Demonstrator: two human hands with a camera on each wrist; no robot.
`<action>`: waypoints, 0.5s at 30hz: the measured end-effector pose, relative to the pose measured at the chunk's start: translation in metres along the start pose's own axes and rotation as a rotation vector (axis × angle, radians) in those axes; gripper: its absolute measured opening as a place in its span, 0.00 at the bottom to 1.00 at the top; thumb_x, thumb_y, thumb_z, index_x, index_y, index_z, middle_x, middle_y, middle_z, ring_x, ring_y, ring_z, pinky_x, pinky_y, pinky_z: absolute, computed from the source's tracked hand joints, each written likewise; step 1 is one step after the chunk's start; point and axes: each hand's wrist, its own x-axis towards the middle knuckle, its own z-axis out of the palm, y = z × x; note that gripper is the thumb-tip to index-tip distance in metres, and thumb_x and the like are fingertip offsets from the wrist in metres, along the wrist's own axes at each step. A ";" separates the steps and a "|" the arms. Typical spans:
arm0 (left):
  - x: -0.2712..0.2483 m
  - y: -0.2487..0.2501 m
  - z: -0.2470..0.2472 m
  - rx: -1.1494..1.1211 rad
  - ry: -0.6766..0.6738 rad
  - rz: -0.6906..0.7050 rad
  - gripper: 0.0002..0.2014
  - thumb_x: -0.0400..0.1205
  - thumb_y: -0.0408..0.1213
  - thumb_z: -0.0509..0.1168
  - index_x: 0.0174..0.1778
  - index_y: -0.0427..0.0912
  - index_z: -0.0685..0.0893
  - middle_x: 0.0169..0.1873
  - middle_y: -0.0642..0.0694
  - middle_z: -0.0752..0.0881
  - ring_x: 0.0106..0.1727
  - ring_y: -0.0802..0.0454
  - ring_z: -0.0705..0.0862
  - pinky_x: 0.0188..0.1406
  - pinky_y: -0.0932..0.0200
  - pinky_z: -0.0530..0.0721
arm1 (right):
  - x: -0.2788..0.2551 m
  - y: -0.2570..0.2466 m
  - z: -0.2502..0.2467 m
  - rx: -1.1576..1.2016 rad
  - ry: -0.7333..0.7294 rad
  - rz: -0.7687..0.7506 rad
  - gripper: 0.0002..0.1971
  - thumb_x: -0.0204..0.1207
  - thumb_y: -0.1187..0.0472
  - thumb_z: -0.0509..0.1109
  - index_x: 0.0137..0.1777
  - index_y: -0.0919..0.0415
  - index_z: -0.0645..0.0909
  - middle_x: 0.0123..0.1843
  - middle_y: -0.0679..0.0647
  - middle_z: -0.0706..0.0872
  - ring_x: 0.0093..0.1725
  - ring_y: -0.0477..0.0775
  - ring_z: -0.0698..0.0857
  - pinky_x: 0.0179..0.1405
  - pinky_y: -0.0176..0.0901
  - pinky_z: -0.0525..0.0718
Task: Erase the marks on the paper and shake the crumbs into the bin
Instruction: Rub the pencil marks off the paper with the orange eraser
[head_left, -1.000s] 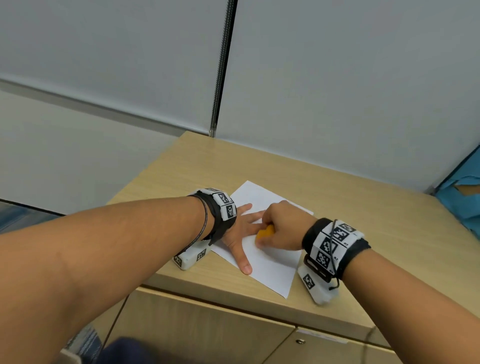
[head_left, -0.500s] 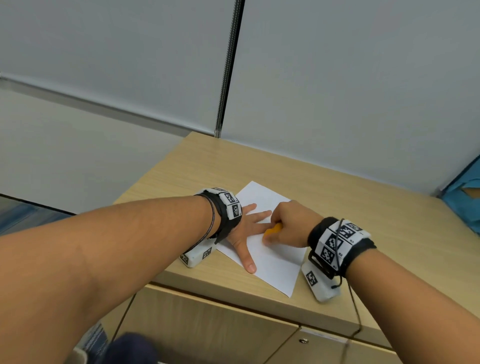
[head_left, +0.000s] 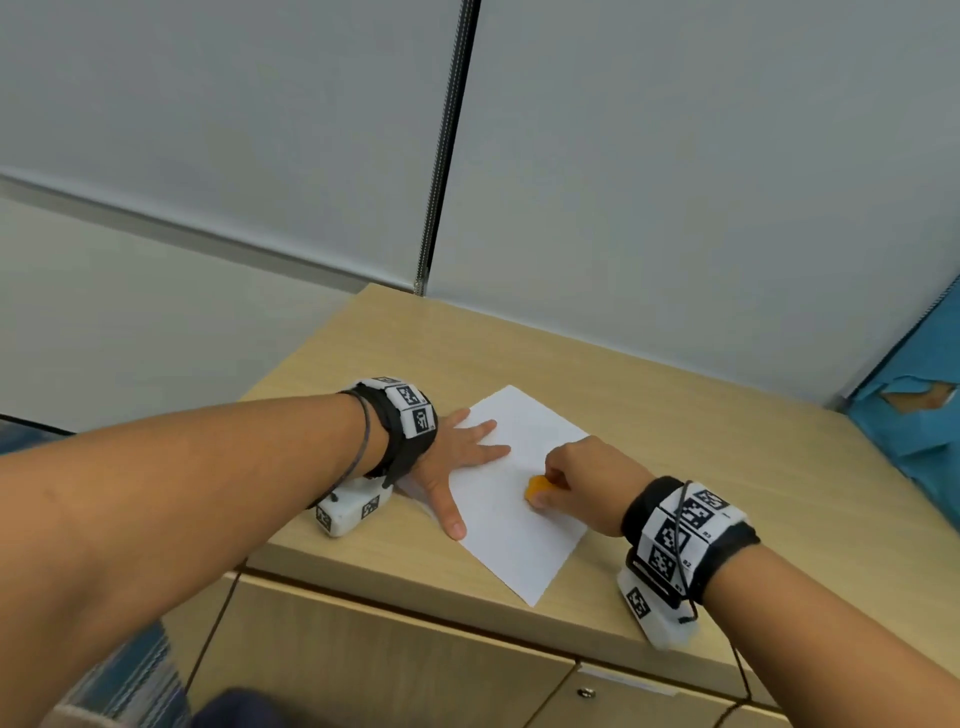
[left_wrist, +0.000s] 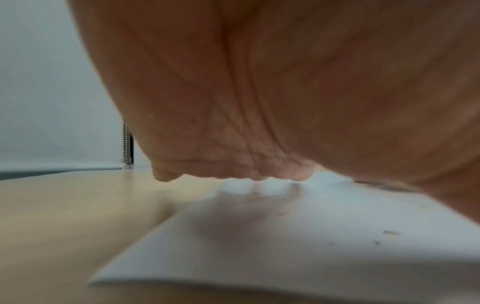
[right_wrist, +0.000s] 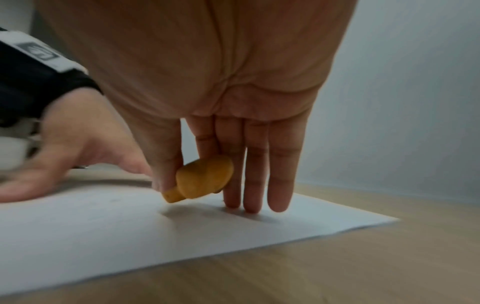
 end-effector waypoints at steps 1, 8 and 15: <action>-0.005 -0.005 0.000 -0.006 0.002 -0.019 0.62 0.67 0.73 0.71 0.83 0.66 0.30 0.83 0.51 0.26 0.84 0.37 0.29 0.76 0.22 0.41 | -0.005 -0.003 0.001 -0.020 0.005 -0.010 0.17 0.81 0.42 0.68 0.42 0.56 0.79 0.42 0.52 0.84 0.42 0.56 0.82 0.40 0.46 0.77; -0.023 -0.028 -0.002 -0.107 0.017 -0.068 0.48 0.76 0.65 0.69 0.85 0.68 0.45 0.86 0.53 0.32 0.87 0.40 0.37 0.82 0.33 0.43 | -0.032 -0.021 -0.002 -0.021 -0.022 -0.025 0.18 0.84 0.42 0.65 0.43 0.57 0.77 0.47 0.56 0.87 0.41 0.57 0.82 0.38 0.44 0.76; -0.024 -0.017 0.001 -0.157 -0.071 -0.018 0.52 0.77 0.69 0.65 0.86 0.61 0.37 0.86 0.57 0.34 0.86 0.50 0.35 0.82 0.35 0.42 | -0.028 -0.036 -0.017 0.124 -0.137 -0.031 0.17 0.83 0.43 0.69 0.44 0.58 0.82 0.43 0.52 0.93 0.41 0.51 0.91 0.46 0.48 0.87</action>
